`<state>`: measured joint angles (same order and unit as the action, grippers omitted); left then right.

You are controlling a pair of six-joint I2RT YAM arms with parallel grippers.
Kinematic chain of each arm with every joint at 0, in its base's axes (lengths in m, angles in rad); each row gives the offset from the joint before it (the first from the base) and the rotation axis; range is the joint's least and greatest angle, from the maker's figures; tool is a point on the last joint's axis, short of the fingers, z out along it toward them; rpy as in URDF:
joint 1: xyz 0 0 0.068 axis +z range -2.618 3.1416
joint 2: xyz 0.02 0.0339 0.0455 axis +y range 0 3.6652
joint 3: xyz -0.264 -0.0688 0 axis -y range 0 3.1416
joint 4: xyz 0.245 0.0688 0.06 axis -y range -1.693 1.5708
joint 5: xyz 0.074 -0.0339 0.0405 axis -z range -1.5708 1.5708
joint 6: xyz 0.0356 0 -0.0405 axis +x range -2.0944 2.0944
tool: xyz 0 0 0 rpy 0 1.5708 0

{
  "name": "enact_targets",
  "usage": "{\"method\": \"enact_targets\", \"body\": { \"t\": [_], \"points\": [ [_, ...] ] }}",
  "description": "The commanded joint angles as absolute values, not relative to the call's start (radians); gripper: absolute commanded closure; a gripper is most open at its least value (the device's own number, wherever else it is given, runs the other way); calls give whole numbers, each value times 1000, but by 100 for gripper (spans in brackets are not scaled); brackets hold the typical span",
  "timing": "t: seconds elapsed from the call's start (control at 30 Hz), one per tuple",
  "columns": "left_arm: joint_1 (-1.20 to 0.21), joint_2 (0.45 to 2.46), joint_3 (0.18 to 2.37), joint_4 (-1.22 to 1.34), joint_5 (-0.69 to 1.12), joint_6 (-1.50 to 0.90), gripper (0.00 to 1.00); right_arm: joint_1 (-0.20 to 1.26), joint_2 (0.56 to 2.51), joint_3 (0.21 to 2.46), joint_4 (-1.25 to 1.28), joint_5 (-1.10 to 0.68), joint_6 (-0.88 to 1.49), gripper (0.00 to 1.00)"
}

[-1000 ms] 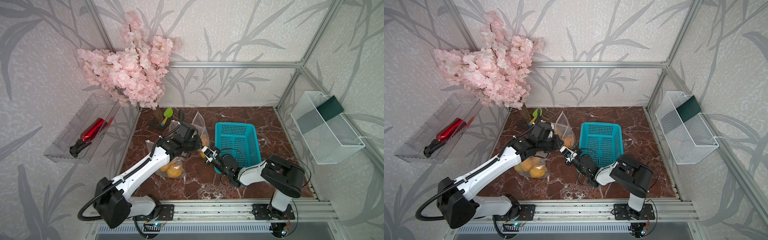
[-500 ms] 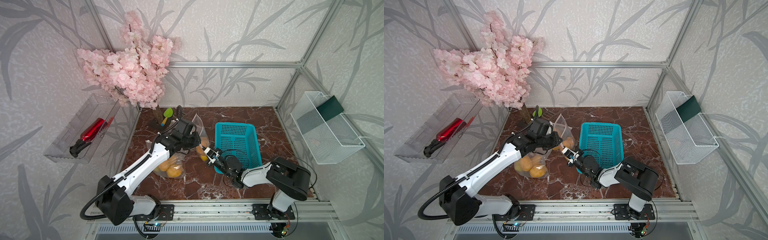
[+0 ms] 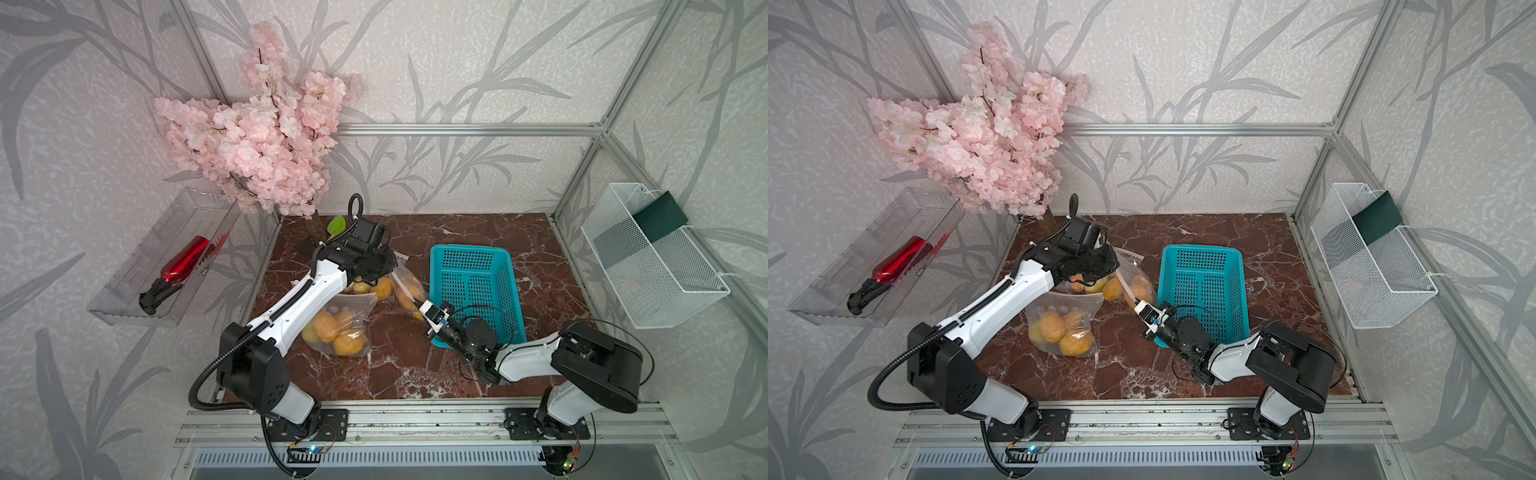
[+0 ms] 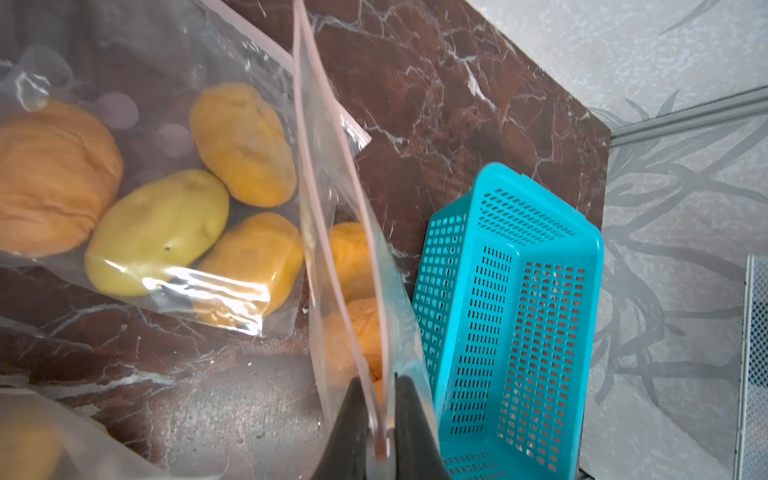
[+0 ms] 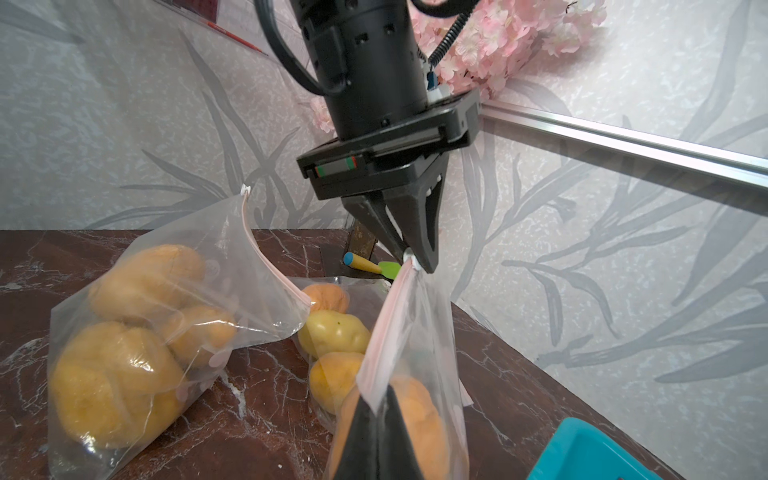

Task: Put the potatoes into a zipper bag and zip it
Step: Zip the zipper on the zipper food storage bag.

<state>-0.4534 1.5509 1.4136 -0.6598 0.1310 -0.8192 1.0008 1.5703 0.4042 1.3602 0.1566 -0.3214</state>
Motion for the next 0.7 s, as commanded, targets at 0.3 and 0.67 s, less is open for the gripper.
{"method": "enact_targets", "body": {
  "t": [0.3,0.67],
  "points": [
    [-336,1748,1687,-667,-119,-807,100,1015,1482,344,1405,158,-296,100],
    [-266,1895,1880,-709,-124,-852,100,971,1504,376,1371,128,-216,100]
  ]
}}
